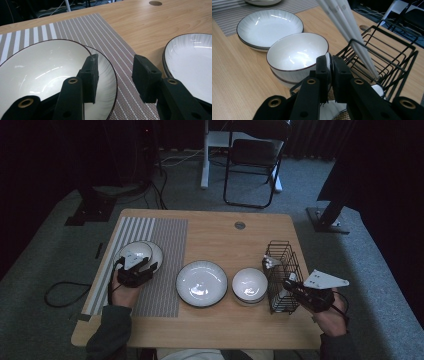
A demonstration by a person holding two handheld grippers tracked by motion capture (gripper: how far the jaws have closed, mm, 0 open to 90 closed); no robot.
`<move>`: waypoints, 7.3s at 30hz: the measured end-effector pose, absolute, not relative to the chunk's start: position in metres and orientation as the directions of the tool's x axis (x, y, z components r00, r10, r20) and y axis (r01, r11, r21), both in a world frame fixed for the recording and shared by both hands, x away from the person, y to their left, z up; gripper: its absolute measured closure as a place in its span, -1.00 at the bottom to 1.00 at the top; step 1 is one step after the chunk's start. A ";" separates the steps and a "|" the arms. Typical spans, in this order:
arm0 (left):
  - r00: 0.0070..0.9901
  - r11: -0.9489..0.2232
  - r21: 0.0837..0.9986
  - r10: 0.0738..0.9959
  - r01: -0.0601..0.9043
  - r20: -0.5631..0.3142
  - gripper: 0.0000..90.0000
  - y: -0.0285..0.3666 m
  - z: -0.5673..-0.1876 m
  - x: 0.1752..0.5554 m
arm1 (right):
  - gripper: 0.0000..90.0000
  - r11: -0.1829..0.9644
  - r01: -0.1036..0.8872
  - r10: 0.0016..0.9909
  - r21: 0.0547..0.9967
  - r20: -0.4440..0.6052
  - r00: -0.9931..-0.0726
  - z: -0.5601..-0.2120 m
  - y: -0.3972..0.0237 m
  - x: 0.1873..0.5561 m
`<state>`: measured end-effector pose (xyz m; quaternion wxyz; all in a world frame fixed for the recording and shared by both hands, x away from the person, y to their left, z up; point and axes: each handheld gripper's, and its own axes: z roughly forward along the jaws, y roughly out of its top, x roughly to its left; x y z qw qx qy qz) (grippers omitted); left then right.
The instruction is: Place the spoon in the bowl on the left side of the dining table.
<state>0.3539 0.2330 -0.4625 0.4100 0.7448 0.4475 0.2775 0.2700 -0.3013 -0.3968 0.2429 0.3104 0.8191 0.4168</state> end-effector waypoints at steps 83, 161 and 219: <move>0.469 -0.279 0.850 0.882 0.447 0.043 0.26 0.225 -0.467 0.347 | 0.88 0.366 0.157 0.565 0.917 -0.086 -0.821 -0.353 -0.215 0.292; 0.492 -0.340 0.798 0.868 0.498 0.063 0.25 0.225 -0.509 0.324 | 0.88 0.389 0.164 0.513 0.906 -0.066 -0.856 -0.370 -0.042 0.378; 0.499 -0.350 0.798 0.864 0.491 0.072 0.25 0.225 -0.509 0.324 | 0.88 0.445 0.134 0.434 0.886 -0.082 -0.897 -0.365 0.059 0.432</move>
